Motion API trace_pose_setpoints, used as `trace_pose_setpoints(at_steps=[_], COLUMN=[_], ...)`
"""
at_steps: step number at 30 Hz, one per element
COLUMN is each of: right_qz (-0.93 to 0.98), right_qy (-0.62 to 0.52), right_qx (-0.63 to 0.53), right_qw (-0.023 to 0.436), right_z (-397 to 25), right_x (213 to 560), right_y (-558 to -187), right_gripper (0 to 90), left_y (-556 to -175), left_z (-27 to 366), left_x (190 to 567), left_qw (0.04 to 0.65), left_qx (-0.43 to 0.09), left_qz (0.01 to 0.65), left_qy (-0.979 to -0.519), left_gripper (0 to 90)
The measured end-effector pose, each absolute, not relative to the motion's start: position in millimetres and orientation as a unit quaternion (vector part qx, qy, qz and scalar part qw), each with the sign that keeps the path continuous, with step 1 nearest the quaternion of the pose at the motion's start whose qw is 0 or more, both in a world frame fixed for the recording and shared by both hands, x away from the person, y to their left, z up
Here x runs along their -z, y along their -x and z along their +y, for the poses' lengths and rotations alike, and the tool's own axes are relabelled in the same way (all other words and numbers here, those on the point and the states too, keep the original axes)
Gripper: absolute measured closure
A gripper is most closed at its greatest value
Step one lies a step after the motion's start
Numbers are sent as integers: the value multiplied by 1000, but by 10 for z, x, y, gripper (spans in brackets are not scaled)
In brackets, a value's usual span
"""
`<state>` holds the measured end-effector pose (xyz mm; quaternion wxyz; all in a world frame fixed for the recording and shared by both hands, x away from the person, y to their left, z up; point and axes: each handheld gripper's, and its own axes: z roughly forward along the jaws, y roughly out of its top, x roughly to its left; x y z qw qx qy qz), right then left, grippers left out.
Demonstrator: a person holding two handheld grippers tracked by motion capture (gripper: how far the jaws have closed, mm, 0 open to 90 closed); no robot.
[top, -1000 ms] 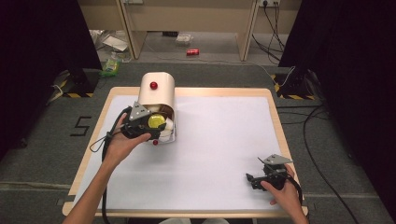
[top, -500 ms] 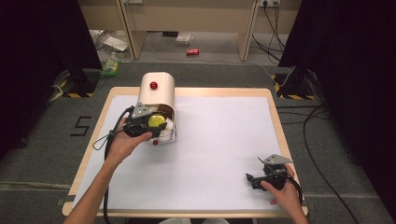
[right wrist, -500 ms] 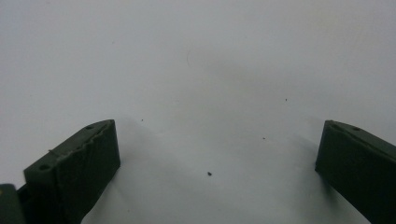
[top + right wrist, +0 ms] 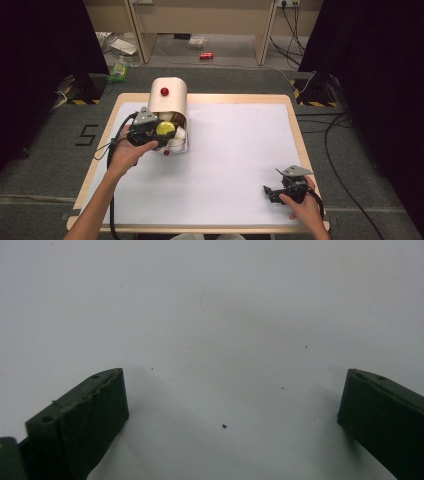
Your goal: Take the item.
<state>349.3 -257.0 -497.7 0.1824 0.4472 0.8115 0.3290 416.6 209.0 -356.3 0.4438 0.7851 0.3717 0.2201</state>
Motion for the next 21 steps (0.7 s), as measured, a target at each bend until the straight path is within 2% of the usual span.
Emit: trace_pose_setpoints(at_steps=[21], right_qz=[812], right_qy=[-447], right_qx=[-329], right_qw=[182], right_z=[-2570], right_x=[4977], right_y=[-3493], right_gripper=[1], left_y=[-4056], left_z=[2410], left_x=[3332], left_qw=[450], left_qx=[-236], left_qz=[376], left_qy=[-775], left_gripper=[402])
